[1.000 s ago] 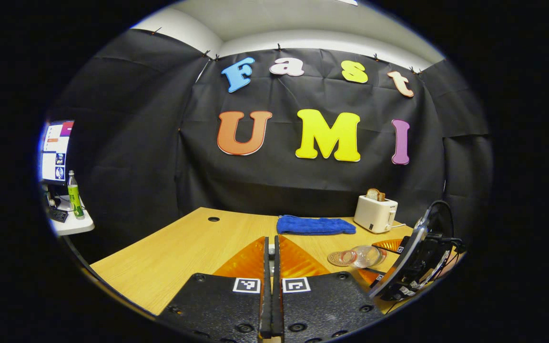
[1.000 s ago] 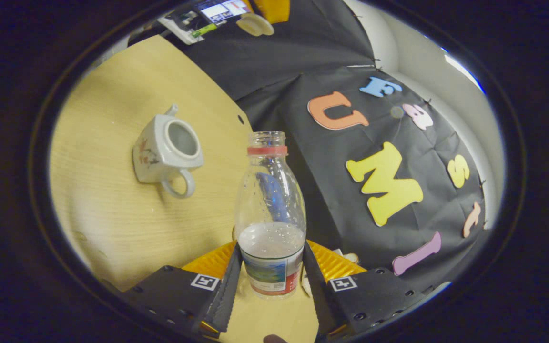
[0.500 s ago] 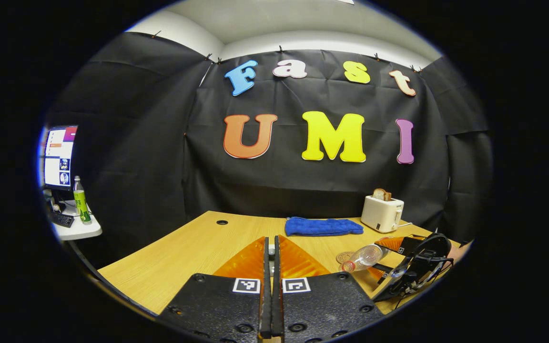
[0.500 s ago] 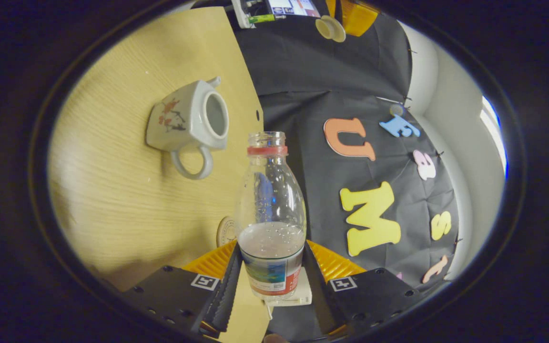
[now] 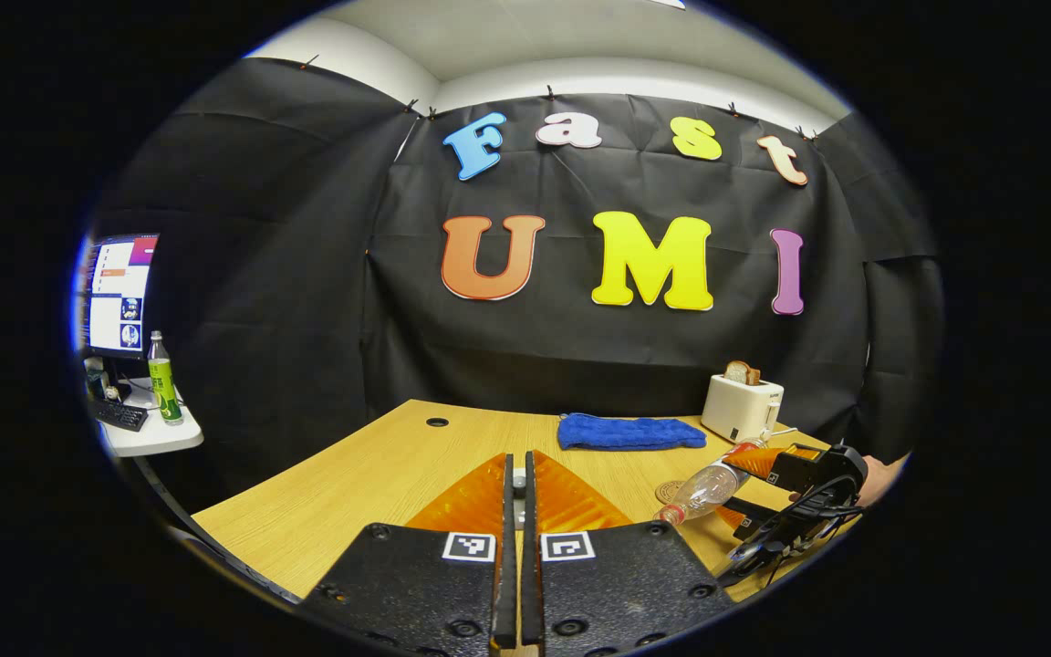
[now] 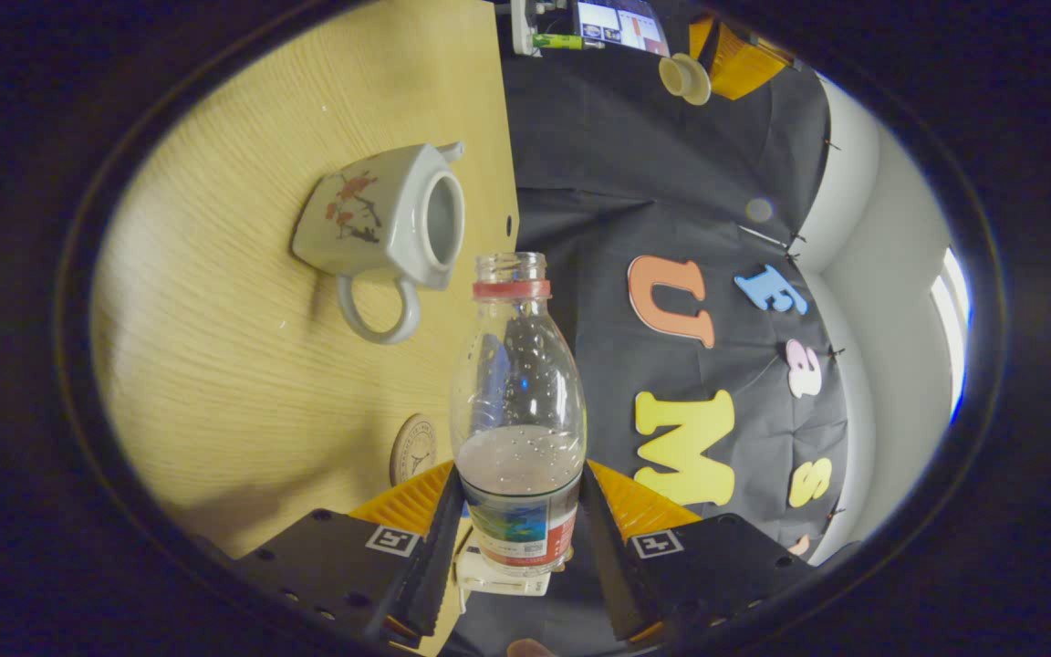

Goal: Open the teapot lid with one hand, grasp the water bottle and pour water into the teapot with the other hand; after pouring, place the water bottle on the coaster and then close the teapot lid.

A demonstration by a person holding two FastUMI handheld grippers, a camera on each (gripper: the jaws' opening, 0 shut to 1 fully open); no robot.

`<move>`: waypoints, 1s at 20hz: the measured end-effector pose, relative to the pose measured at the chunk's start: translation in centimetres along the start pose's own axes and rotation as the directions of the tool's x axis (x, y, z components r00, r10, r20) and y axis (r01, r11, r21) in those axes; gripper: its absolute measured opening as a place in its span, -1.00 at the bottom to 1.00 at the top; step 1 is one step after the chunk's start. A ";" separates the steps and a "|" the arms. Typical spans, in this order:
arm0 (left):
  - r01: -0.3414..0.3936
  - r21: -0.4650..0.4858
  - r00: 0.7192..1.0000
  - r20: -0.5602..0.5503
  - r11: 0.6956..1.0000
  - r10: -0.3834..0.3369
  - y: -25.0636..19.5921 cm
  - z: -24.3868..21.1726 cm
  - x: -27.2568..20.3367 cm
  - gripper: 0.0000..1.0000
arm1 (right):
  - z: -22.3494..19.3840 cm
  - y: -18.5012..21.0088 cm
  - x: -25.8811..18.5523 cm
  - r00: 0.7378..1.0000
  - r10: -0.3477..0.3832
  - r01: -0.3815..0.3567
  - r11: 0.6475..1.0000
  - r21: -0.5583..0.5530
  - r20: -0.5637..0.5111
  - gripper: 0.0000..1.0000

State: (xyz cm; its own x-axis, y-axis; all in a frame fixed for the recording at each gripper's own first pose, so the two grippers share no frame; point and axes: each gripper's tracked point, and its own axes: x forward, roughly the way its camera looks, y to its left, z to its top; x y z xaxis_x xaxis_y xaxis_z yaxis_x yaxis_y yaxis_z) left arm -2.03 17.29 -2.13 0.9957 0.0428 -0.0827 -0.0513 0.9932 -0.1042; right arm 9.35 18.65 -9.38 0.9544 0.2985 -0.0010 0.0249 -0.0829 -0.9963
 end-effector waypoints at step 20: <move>0.006 0.003 1.000 -0.016 1.000 -0.006 0.0 -0.3 0.1 -0.92 | 0.9 -2.1 -0.8 0.993 -0.099 0.111 0.967 -0.228 0.062 0.39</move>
State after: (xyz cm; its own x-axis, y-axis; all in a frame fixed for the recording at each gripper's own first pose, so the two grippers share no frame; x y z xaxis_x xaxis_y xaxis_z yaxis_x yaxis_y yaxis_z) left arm -1.99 17.27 -2.41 0.9946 0.0347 -0.0980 -0.0446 0.9938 -0.1015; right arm 8.23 19.47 -7.39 0.9269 0.3637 0.0923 0.1977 -0.2642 -0.9440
